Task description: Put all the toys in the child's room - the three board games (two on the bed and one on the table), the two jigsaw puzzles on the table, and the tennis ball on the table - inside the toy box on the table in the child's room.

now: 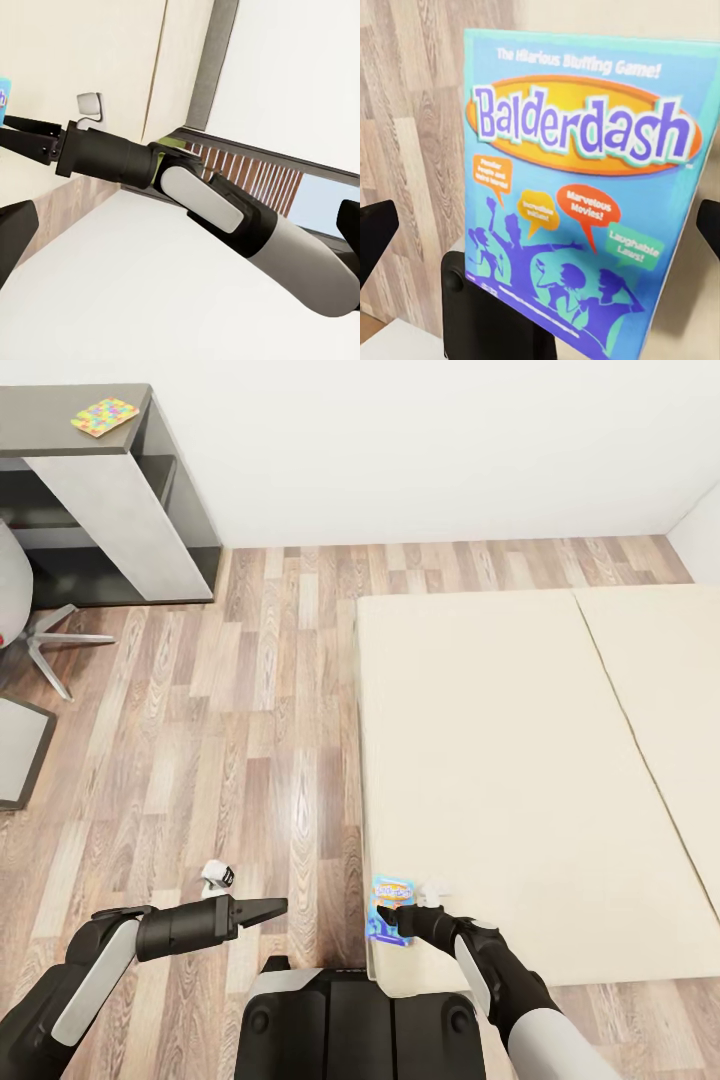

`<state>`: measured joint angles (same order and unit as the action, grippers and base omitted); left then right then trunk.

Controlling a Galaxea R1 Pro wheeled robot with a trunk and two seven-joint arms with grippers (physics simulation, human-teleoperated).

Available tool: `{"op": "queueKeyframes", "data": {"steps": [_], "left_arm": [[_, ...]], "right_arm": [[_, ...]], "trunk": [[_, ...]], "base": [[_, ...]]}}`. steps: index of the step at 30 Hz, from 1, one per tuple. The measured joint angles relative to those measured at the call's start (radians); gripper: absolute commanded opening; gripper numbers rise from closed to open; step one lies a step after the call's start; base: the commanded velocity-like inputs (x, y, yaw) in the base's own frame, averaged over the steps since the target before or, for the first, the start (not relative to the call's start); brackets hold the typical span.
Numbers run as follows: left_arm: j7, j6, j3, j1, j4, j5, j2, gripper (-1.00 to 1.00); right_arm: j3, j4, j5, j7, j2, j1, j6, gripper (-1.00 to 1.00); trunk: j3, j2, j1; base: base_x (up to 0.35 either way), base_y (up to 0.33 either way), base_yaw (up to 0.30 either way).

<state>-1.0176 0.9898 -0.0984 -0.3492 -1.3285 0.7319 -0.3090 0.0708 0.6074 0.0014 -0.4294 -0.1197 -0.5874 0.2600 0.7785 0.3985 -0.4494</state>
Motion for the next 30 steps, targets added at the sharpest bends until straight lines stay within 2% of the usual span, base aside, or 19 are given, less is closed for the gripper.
{"op": "queueKeyframes", "data": {"steps": [30], "left_arm": [[0.0,0.0,0.0,0.0,0.0,0.0,0.0,1.0]], "right_arm": [[0.0,0.0,0.0,0.0,0.0,0.0,0.0,1.0]], "trunk": [[0.0,0.0,0.0]], "base": [[0.0,0.001,0.0]]}}
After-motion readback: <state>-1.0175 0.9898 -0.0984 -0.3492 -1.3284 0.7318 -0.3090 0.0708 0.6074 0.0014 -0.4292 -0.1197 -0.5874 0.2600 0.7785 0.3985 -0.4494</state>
